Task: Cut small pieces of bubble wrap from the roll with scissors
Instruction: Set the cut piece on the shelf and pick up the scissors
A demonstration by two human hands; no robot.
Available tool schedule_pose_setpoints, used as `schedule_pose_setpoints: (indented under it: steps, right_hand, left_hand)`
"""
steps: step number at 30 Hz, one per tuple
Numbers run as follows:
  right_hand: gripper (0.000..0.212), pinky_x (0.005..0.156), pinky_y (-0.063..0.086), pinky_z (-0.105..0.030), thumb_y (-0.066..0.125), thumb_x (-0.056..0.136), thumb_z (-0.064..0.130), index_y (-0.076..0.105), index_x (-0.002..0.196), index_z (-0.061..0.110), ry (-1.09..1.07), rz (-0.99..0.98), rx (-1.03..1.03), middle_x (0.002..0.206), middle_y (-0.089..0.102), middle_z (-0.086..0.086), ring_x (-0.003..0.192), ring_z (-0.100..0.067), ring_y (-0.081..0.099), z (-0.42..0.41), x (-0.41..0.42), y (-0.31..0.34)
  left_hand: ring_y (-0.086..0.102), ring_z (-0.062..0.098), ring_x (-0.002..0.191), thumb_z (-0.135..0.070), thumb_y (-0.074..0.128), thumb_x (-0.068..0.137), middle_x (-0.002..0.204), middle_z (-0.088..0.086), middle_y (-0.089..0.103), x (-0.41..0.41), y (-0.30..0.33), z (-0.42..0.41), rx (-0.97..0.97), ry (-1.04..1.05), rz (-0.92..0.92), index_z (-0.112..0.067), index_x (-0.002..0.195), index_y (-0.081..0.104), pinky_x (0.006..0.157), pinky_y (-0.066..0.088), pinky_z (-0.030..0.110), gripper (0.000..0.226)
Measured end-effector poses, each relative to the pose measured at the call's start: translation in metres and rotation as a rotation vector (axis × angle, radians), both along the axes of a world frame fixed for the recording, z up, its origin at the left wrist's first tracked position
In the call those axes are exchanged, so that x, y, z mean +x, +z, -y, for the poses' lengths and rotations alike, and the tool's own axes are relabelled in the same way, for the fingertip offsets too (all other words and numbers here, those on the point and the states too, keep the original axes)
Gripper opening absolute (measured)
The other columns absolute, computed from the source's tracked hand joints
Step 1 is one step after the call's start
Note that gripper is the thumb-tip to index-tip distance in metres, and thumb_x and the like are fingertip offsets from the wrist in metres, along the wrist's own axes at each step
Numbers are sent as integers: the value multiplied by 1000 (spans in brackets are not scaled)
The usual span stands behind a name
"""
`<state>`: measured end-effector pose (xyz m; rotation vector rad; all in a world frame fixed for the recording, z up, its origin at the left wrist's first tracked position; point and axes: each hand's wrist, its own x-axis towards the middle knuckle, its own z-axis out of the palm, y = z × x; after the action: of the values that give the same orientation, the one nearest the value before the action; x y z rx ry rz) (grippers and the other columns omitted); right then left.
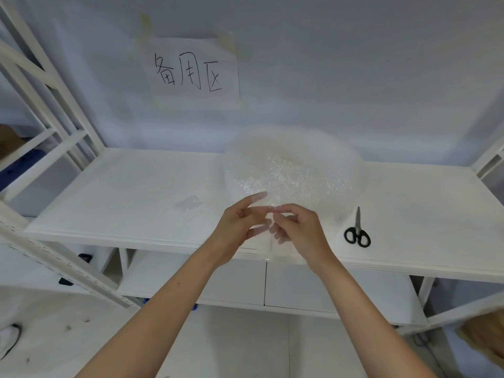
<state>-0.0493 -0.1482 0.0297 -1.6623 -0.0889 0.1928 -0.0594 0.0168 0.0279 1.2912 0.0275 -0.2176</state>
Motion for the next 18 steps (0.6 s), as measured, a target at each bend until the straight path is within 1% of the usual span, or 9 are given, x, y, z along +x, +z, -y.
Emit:
schedule_pose_setpoints:
  steps: [2,5,7,10,12,15,18]
  right_hand:
    - [12,62,56,-33,60,93,13,68,101,10,-12,-32,65,73,73,-13,61,-19,65,1,2,1]
    - [16,67,57,-34,55,96,11,68,105,13,-6,-96,160,79,74,-16,66,-23,65,2,3,0]
    - [20,68,55,-34,53,96,10,69,107,16,17,-126,202,84,74,-16,69,-24,64,3,3,-2]
    - [27,64,53,-32,48,95,3,73,99,14,21,-168,307,93,69,-20,67,-24,63,3,3,-5]
    - [31,63,52,-33,43,93,-1,73,94,8,9,-188,339,94,65,-18,70,-27,64,2,4,-7]
    - [24,64,53,-35,49,91,8,73,93,6,2,-217,314,90,66,-14,72,-28,65,-2,5,-7]
    - [21,66,54,-36,55,92,18,74,95,8,14,-188,234,93,71,-13,73,-27,66,-5,4,-8]
  left_hand:
    - [70,26,96,-8,61,94,115,10,71,-2,-3,-4,41,-28,-18,-24,133,57,88,55,33,42]
    - [68,22,78,-13,61,95,96,9,72,-6,-8,-7,84,-35,-57,-26,129,60,78,56,31,37]
    - [66,21,74,-11,58,96,88,10,70,-6,-10,-8,44,-10,-66,-24,126,64,74,55,30,32]
    - [65,22,75,-4,52,97,89,11,67,-6,-12,-9,-54,38,-75,-13,117,70,75,56,29,28]
    - [65,22,77,-3,48,97,92,11,66,-4,-12,-9,-61,52,-81,-5,110,72,76,56,31,28]
    - [64,23,75,-12,52,95,88,8,64,-2,-10,-11,-59,68,-102,-1,102,72,77,56,34,23]
    - [65,23,79,-15,60,94,93,6,65,-1,-12,-14,16,73,-86,-4,104,70,75,56,32,18]
